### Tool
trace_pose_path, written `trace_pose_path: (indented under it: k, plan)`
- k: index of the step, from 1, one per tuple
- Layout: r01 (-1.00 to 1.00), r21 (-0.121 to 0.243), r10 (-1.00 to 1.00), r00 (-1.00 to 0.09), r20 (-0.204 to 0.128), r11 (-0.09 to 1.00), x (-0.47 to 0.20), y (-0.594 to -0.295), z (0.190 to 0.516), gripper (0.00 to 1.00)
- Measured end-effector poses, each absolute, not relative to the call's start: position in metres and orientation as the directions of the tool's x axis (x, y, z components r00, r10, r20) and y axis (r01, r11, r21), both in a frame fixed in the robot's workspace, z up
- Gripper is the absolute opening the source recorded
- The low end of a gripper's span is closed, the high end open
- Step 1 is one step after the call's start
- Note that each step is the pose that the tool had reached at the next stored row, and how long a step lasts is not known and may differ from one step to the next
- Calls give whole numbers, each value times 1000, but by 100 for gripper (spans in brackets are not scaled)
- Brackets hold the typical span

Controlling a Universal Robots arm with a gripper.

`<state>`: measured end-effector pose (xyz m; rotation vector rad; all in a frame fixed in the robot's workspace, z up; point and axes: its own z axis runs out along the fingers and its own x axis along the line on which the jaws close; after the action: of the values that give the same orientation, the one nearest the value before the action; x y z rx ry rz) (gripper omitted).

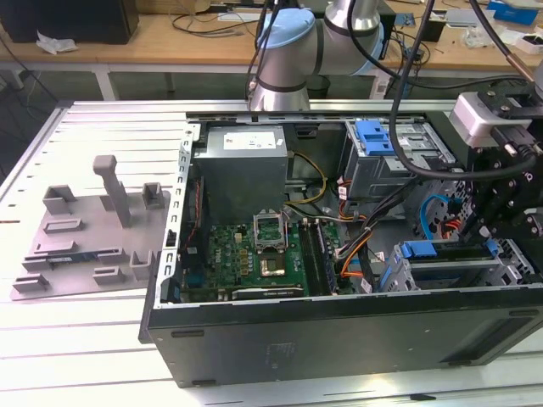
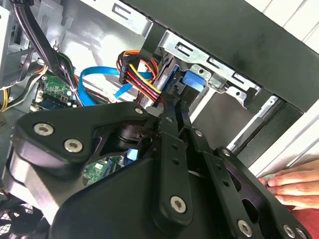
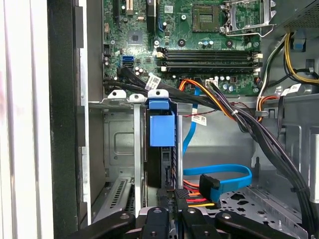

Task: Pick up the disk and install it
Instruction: 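Insert the first disk wire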

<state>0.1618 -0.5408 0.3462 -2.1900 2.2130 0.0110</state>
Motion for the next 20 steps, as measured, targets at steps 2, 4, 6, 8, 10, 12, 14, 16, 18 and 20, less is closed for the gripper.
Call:
trace_pose_path:
  k: [2, 4, 6, 8, 10, 12, 14, 16, 18, 20]
  plan:
    - [-1000, -15, -1000, -10, -25, 11, 162, -541, 345, 17]
    - [-1000, -15, -1000, -10, -25, 11, 162, -541, 345, 17]
    - [-1000, -15, -1000, -10, -25, 11, 162, -541, 344, 17]
    - [-1000, -15, -1000, -10, -25, 11, 162, -541, 344, 17]
    - [-1000, -15, -1000, -10, -25, 11, 162, -541, 344, 17]
    - [-1000, -15, -1000, -10, -25, 11, 162, -541, 343, 17]
    - [-1000, -15, -1000, -10, -25, 11, 162, -541, 343, 17]
    - [-1000, -15, -1000, -10, -25, 11, 162, -541, 343, 17]
    - [-1000, -15, -1000, -10, -25, 11, 162, -541, 342, 17]
    - [-1000, -15, -1000, -10, -25, 11, 162, -541, 342, 17]
